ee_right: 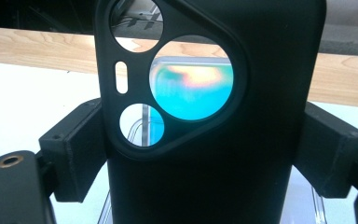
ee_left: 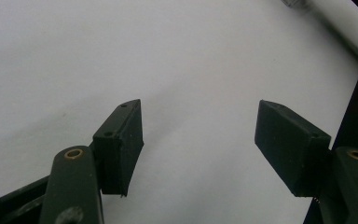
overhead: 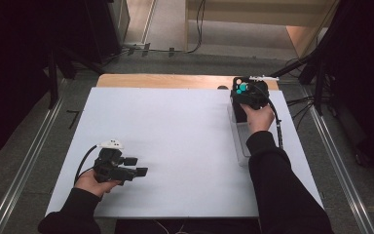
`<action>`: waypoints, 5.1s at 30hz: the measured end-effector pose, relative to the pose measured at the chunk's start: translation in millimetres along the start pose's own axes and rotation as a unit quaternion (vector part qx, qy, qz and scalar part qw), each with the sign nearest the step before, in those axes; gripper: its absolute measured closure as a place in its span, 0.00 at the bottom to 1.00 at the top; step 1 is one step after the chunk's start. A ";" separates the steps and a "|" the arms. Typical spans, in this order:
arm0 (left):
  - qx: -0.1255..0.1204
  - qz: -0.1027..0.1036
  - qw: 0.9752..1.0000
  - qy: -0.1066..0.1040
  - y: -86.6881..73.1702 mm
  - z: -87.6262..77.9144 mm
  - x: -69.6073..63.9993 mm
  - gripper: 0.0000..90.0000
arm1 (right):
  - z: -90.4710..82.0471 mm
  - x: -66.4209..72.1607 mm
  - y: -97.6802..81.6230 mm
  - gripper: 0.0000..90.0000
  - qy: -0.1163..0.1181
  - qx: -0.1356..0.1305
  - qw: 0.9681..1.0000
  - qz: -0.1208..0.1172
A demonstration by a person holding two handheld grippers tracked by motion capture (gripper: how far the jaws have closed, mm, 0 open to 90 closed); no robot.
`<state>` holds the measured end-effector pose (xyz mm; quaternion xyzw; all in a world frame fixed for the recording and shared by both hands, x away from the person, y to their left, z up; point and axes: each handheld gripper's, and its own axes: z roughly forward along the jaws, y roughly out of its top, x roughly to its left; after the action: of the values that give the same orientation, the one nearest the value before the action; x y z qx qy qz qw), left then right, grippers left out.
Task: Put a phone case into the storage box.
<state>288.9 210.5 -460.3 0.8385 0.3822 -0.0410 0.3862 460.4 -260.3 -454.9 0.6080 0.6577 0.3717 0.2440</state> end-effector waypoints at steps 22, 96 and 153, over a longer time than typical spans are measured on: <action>0.002 0.001 1.000 -0.002 3.6 2.7 1.9 0.37 | 1.2 -0.3 -1.6 0.04 0.003 0.003 1.000 -0.009; 0.000 0.000 1.000 -0.004 3.2 -0.6 0.3 0.37 | -87.6 73.5 -11.3 0.15 0.207 0.067 0.973 -0.082; -0.004 0.011 1.000 -0.019 1.5 -4.9 -5.0 0.36 | -142.7 71.9 -118.2 0.22 0.317 0.126 0.925 -0.166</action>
<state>285.3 210.2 -454.1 0.8403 0.3657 -0.0511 0.3969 266.9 -215.4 -452.1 0.3662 0.8336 0.4135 0.0024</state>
